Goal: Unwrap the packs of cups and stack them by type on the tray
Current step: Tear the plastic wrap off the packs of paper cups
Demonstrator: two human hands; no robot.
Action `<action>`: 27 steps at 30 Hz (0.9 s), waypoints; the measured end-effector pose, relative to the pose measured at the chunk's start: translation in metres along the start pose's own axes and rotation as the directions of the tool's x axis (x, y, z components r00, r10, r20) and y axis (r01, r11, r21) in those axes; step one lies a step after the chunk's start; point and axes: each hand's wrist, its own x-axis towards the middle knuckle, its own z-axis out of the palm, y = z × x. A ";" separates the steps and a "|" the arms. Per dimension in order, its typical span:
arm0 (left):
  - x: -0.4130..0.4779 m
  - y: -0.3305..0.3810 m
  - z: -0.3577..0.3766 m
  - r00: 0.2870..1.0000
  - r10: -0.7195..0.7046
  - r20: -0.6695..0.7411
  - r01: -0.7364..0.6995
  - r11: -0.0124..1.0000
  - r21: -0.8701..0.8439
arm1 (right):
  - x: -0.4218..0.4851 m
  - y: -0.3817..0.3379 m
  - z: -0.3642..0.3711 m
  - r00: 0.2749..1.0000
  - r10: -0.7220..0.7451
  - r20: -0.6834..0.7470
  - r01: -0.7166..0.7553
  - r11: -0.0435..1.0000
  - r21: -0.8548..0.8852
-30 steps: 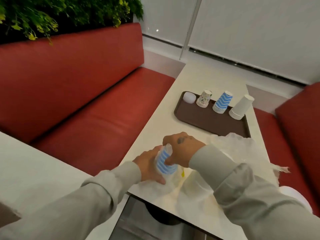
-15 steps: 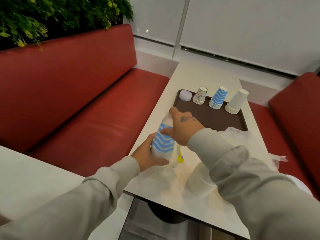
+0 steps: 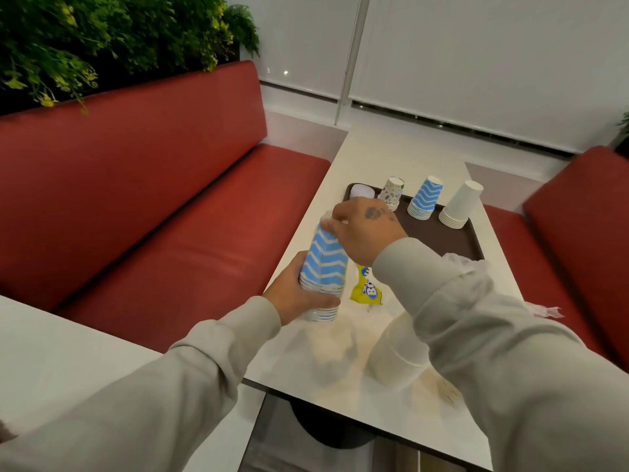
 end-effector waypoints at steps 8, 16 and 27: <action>-0.004 0.002 0.002 1.000 0.006 -0.001 -0.006 0.993 -0.116 | 0.002 0.001 0.002 0.997 -0.038 -0.073 0.036 0.999 -0.031; -0.015 0.004 0.003 0.997 0.022 0.069 -0.011 0.987 -0.162 | 0.003 0.002 0.007 0.996 0.014 -0.093 -0.015 1.000 -0.011; -0.016 -0.013 0.003 0.996 0.048 0.073 -0.050 0.998 0.035 | 0.003 0.011 0.001 0.999 -0.039 -0.024 0.036 0.993 -0.111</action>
